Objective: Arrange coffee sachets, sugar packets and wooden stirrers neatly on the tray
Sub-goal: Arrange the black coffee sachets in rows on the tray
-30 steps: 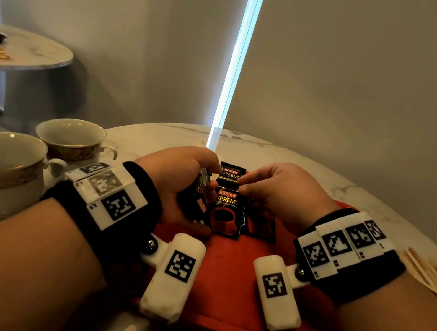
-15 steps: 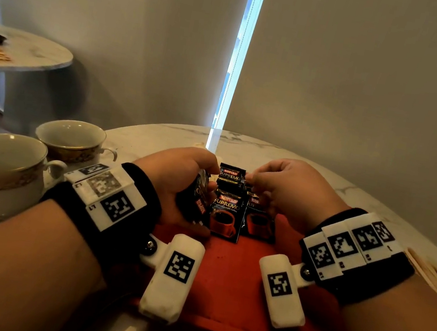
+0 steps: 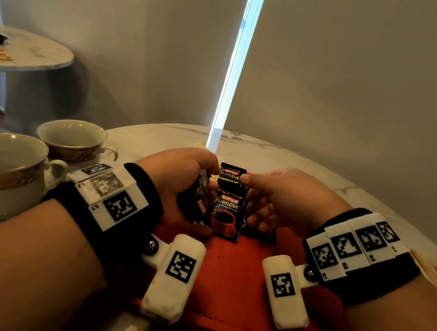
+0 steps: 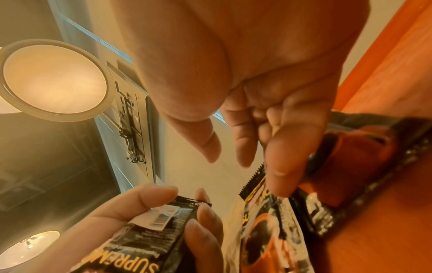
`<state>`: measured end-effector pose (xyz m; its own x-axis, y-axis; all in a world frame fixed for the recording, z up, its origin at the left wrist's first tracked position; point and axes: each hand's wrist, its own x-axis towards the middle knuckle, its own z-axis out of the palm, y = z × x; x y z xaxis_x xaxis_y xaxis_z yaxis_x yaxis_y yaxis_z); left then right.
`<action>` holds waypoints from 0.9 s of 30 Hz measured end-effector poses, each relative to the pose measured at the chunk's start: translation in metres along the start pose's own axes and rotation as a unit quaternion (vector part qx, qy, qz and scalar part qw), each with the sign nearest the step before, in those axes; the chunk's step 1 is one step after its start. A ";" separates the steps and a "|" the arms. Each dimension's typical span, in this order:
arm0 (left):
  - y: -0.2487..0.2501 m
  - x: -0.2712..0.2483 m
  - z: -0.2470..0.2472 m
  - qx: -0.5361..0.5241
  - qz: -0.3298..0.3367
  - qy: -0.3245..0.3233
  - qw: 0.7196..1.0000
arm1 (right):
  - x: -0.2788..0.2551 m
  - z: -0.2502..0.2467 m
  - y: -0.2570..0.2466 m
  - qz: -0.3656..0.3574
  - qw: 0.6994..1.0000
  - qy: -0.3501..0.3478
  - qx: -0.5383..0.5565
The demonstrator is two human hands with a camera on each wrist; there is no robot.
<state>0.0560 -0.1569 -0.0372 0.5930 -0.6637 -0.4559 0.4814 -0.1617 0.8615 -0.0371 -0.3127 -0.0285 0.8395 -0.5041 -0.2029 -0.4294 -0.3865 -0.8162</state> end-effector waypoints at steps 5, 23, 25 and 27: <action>0.001 0.000 -0.001 -0.008 -0.008 -0.008 1.000 | 0.002 -0.002 0.000 0.001 1.000 0.005 -0.009; 0.003 0.000 0.001 -0.086 0.026 -0.038 0.995 | 0.004 -0.009 0.001 -0.050 0.997 0.058 0.003; 0.004 0.001 -0.002 -0.104 0.043 -0.043 0.993 | 0.003 -0.011 -0.001 -0.063 0.996 0.066 0.018; 0.004 0.001 -0.004 -0.122 0.056 -0.056 0.989 | 0.000 -0.014 -0.005 -0.078 0.994 0.058 0.050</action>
<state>0.0611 -0.1546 -0.0350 0.5822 -0.7471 -0.3207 0.5660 0.0893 0.8195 -0.0398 -0.3214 -0.0173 0.8470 -0.5315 -0.0108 -0.2566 -0.3910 -0.8839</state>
